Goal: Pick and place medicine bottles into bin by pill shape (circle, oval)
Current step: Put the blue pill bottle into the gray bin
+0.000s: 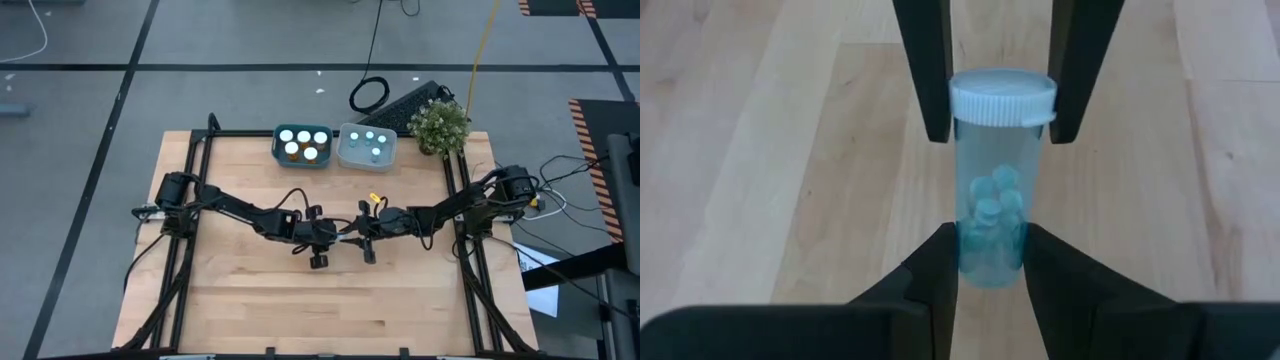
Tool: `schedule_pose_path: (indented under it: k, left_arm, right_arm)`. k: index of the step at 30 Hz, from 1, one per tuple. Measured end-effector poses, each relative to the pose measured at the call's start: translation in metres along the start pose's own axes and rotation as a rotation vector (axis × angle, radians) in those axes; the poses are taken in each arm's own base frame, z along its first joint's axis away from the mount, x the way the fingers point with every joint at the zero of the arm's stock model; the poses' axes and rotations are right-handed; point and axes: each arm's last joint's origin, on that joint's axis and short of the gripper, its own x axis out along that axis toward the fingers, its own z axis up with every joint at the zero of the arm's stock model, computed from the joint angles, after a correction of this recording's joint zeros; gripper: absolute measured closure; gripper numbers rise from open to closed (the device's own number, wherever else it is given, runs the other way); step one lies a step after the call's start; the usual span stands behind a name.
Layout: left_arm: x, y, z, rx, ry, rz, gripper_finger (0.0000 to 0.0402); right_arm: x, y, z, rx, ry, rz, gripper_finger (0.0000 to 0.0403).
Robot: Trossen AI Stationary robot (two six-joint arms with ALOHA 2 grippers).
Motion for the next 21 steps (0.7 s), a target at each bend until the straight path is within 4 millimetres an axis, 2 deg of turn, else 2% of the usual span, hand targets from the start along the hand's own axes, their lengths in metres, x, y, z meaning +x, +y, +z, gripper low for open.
schedule_pose_path:
  k: [6,11,16,21]
  left_arm:
    - [0.0,0.0,0.0,-0.012,-0.007,0.041,0.0283]
    - [-0.002,-0.001,-0.004,0.041,0.031,0.117,0.0209]
    - [-0.002,0.002,-0.008,0.055,0.07,0.158,0.0128]
    - [-0.001,0.014,-0.011,0.038,0.112,0.197,0.0101]
  right_arm:
    - [-0.001,0.0,0.002,0.0,-0.002,-0.004,0.028]
    - [-0.01,-0.005,0.008,0.006,0.026,-0.018,0.0285]
    - [-0.026,-0.018,0.015,0.026,0.088,-0.063,0.0285]
    - [-0.053,-0.04,0.026,0.068,0.12,-0.15,0.0283]
